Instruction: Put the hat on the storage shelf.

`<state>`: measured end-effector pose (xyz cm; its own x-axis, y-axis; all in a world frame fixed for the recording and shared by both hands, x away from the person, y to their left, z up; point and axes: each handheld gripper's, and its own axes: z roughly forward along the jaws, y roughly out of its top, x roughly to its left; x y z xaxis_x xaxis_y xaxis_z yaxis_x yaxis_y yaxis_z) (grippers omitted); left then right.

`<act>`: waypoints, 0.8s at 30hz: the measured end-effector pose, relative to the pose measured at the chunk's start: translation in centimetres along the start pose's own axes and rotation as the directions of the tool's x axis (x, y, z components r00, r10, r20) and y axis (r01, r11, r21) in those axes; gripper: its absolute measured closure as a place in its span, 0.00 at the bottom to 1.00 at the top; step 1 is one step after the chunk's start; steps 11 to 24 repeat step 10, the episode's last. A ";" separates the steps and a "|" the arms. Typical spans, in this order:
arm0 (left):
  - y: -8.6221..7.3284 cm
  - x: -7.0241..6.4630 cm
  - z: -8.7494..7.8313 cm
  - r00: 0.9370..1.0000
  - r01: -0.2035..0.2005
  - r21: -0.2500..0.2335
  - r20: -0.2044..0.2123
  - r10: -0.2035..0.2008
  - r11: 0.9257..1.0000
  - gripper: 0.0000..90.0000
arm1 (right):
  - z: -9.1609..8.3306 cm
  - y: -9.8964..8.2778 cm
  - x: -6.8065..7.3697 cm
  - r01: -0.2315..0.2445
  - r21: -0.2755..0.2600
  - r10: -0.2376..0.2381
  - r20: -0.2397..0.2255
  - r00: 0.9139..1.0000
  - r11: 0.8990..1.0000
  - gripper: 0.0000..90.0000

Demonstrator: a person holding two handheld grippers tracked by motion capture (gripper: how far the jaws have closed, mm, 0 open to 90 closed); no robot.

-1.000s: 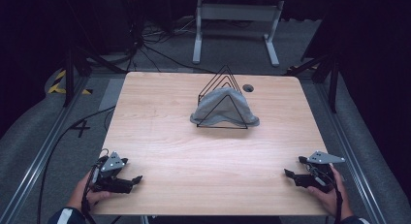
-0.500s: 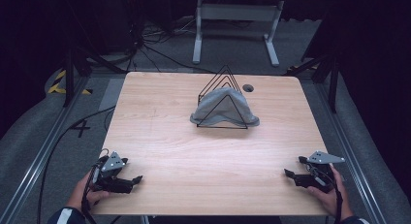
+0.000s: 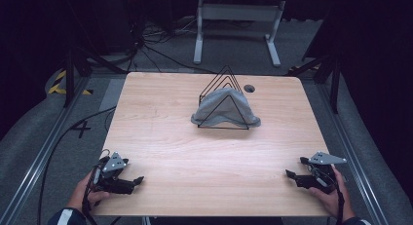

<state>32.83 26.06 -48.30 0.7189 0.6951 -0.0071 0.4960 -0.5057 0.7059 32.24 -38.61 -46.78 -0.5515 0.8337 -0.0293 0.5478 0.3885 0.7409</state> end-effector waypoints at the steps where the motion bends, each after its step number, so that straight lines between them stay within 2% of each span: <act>1: 0.0 0.0 0.0 1.000 -0.001 0.000 0.001 0.001 1.000 0.13 | 0.0 0.0 0.0 0.000 0.000 0.000 0.000 1.000 1.000 0.20; 3: 0.1 -0.2 0.1 1.000 0.014 0.002 -0.006 -0.014 1.000 0.12 | 0.0 0.0 0.0 0.001 0.000 -0.001 0.000 1.000 1.000 0.20; 4: 0.1 -0.1 0.2 1.000 0.001 0.001 -0.007 -0.001 1.000 0.11 | 0.0 0.0 0.0 0.000 0.000 0.000 0.000 1.000 1.000 0.20; 6: 0.2 -0.3 0.3 1.000 0.017 0.003 -0.004 -0.017 1.000 0.09 | 0.0 0.0 0.0 0.000 0.000 0.000 0.000 1.000 1.000 0.20; 24: 0.2 -0.3 0.2 1.000 0.014 0.009 -0.007 -0.014 1.000 0.08 | 0.0 0.0 0.0 0.001 0.000 -0.001 0.000 1.000 1.000 0.20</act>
